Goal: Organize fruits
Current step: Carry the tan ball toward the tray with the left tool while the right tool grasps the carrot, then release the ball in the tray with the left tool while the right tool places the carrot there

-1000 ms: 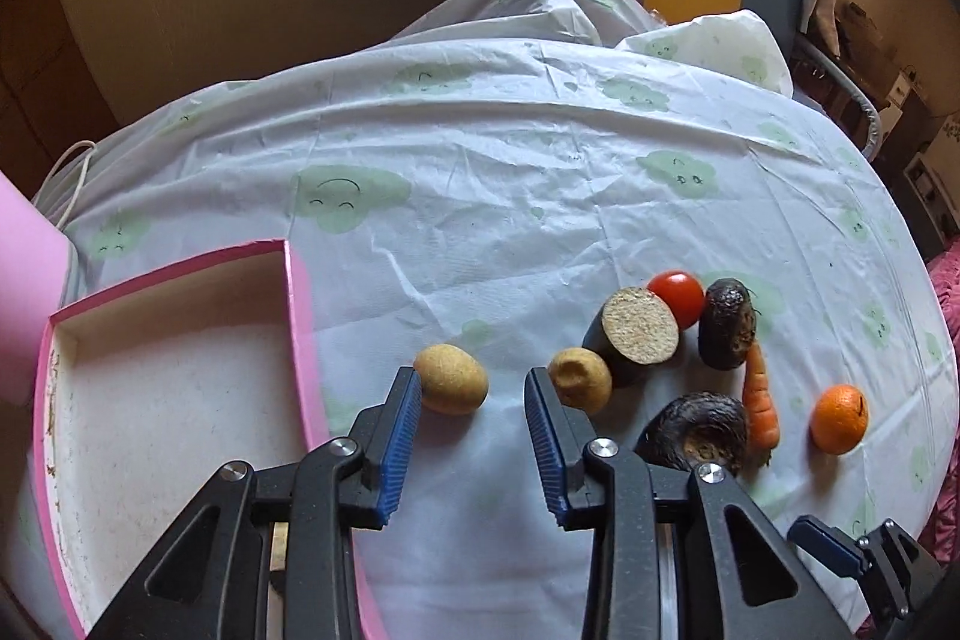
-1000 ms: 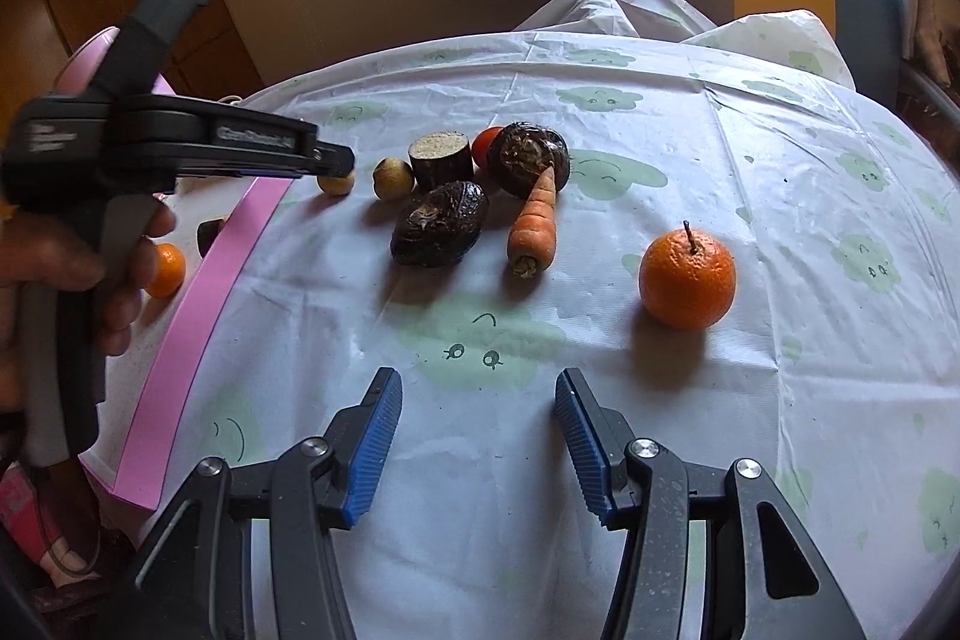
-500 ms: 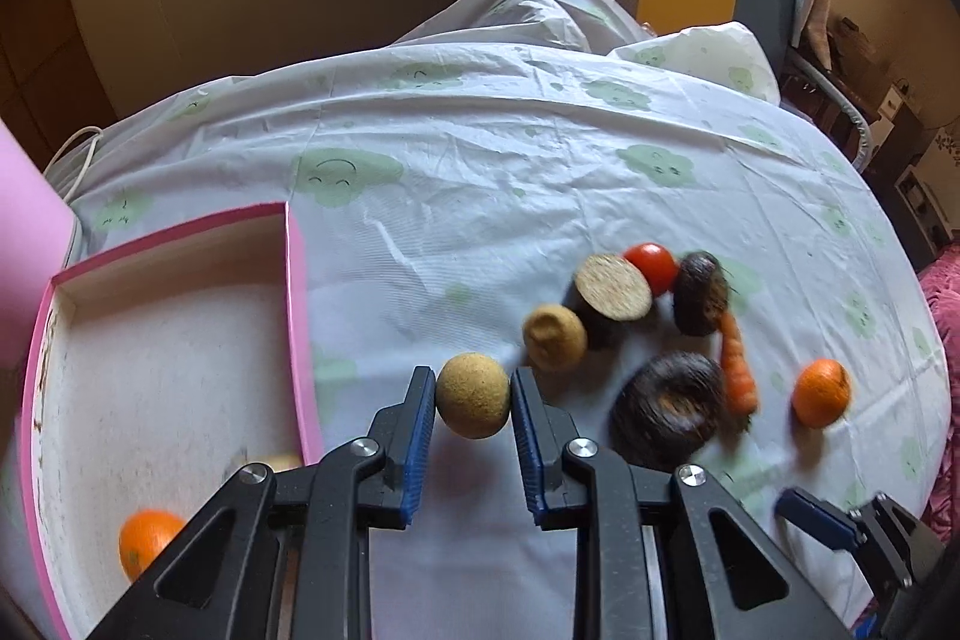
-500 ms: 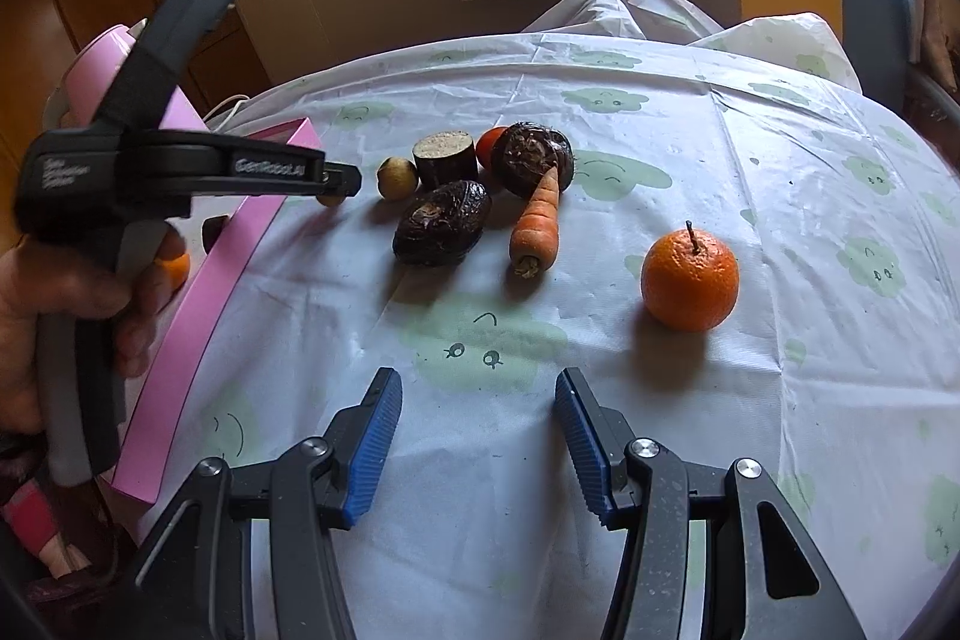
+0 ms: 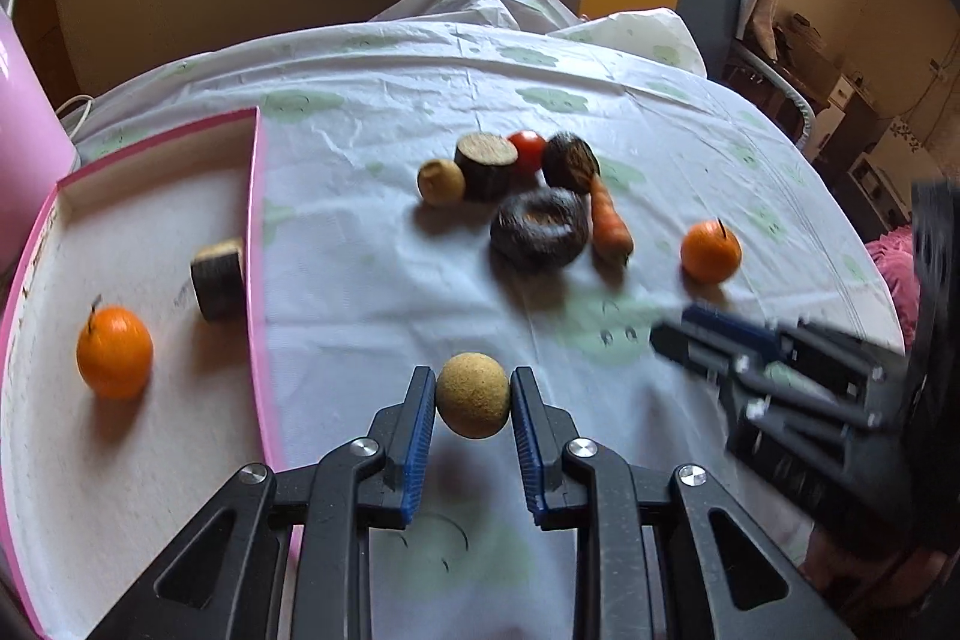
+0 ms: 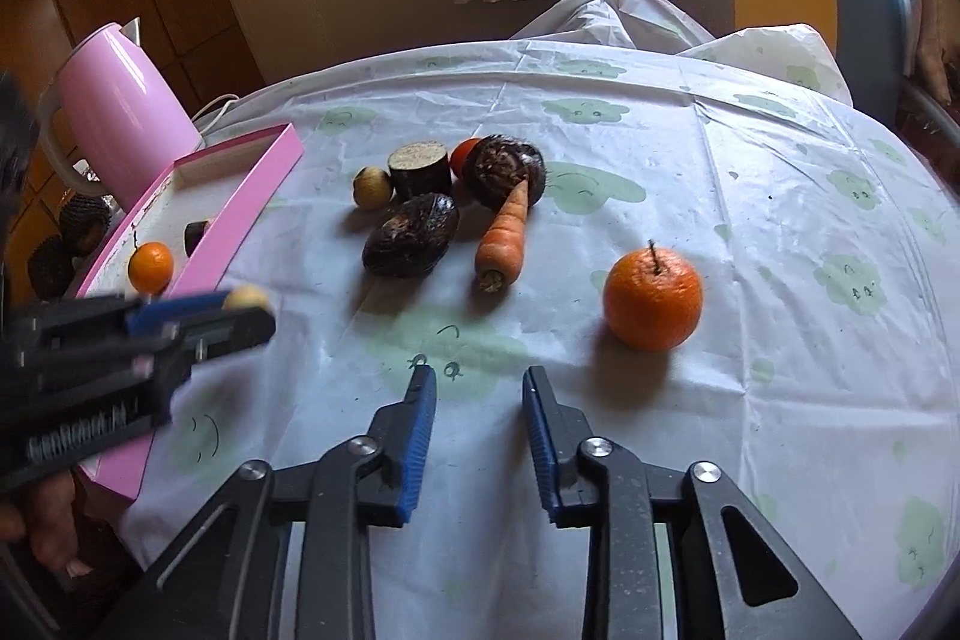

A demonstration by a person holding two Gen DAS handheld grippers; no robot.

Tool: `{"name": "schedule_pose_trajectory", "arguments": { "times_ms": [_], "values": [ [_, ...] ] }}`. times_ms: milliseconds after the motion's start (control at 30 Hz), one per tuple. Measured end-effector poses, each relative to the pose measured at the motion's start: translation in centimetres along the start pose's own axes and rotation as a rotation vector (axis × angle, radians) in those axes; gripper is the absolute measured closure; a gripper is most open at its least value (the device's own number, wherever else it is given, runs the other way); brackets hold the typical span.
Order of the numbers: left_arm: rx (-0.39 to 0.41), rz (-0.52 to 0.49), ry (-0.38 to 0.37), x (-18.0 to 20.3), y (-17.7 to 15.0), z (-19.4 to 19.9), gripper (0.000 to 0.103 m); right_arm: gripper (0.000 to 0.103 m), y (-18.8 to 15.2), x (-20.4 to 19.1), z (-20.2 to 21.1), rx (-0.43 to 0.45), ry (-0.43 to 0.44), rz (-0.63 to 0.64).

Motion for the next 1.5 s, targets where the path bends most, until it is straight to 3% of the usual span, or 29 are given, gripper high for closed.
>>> {"name": "schedule_pose_trajectory", "arguments": {
  "times_ms": [233,600,800,900,1067,1267,1400,1500],
  "values": [
    [0.000,-0.020,-0.023,0.5,-0.8,-0.5,0.077,0.081,3.2,-0.4,0.2,0.039,-0.018,0.058],
    [0.017,-0.008,-0.058,0.1,-1.0,-0.2,0.077,0.081,5.5,0.2,-4.3,-0.067,-0.042,0.074],
    [0.097,0.012,-0.092,-0.4,0.0,3.3,0.077,0.083,4.9,-0.8,-5.3,-0.092,-0.053,0.130],
    [0.150,0.075,-0.100,-2.4,0.8,5.9,0.077,0.083,5.0,-0.5,-5.2,-0.096,-0.035,0.109],
    [0.207,0.219,-0.014,-9.0,1.9,8.4,0.077,0.083,4.9,-0.6,-5.3,-0.093,-0.047,0.119],
    [0.159,0.374,0.134,-16.9,1.6,7.2,0.077,0.083,4.8,-0.7,-5.3,-0.087,-0.055,0.127],
    [0.121,0.440,0.190,-18.9,0.7,6.3,0.065,0.083,4.8,-0.8,-5.2,-0.085,-0.063,0.137],
    [0.117,0.465,0.206,-19.0,0.3,6.1,0.065,0.083,4.8,-0.8,-5.2,-0.082,-0.066,0.133]
  ]
}}
Point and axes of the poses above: each gripper's, at about its wrist camera, not at the fingertips, and z roughly against the way its jaws point, x to its right, y to its top, the point moved 4 cm from there along -z, roughly the way its jaws point, and after that the axes turned 1 degree about -x, right-handed, at the moved point
